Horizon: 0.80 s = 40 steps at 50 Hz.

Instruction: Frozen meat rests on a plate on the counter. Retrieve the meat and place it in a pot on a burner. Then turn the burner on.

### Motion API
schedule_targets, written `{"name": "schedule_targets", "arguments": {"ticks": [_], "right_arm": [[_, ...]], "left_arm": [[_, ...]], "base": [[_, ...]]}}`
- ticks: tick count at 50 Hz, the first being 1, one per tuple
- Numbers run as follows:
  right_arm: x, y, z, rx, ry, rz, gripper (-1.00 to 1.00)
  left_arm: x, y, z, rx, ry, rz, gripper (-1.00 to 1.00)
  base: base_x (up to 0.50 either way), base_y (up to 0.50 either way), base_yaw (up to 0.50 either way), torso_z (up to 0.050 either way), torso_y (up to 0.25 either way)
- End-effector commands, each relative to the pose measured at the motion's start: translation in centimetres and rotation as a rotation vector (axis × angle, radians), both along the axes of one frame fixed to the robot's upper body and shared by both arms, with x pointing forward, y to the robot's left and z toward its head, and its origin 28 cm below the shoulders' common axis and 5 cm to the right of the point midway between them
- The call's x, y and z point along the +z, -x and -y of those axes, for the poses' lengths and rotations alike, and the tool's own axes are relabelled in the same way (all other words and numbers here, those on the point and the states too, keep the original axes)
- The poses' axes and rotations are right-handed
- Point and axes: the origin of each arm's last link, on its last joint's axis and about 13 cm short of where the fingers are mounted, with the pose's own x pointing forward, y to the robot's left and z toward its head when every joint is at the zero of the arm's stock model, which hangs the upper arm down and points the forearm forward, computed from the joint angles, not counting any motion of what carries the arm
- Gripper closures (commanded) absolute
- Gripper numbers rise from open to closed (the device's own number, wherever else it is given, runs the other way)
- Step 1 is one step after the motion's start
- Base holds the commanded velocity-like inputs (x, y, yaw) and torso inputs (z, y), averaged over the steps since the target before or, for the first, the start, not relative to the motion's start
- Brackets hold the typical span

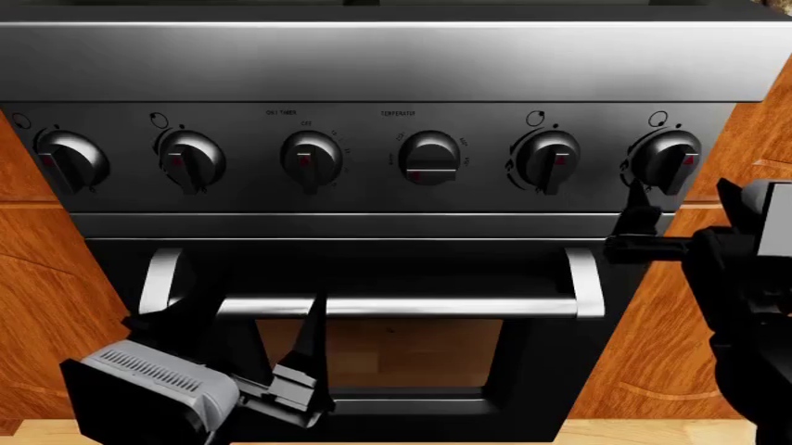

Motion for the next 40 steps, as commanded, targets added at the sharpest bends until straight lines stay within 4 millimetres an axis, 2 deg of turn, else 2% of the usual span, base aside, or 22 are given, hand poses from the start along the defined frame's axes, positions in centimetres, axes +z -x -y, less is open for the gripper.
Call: {"name": "schedule_targets", "arguments": {"ticks": [1, 18, 19, 40], "right_arm": [[0.12, -0.28, 0.08, -0.006, -0.003, 0.001, -1.0], [0.54, -0.87, 0.04, -0.013, 0.028, -0.002, -1.0], [0.65, -0.85, 0.07, -0.02, 0.03, 0.001, 1.0], [0.84, -1.0, -0.24, -0.034, 0.034, 0.009, 1.0]], "left_arm": [[-0.16, 0.0, -0.04, 0.0, 0.007, -0.008, -1.0], [-0.37, -0.14, -0.17, 0.0, 0.018, -0.014, -1.0], [-0.46, -0.09, -0.18, -0.002, 0.018, -0.019, -1.0], [-0.67, 0.1, -0.31, 0.0, 0.022, -0.028, -1.0]], "base": [[0.0, 0.0, 0.0, 0.0, 0.0], [0.0, 0.0, 0.0, 0.0, 0.0], [0.0, 0.0, 0.0, 0.0, 0.0], [0.01, 0.0, 0.0, 0.0, -0.003]]}}
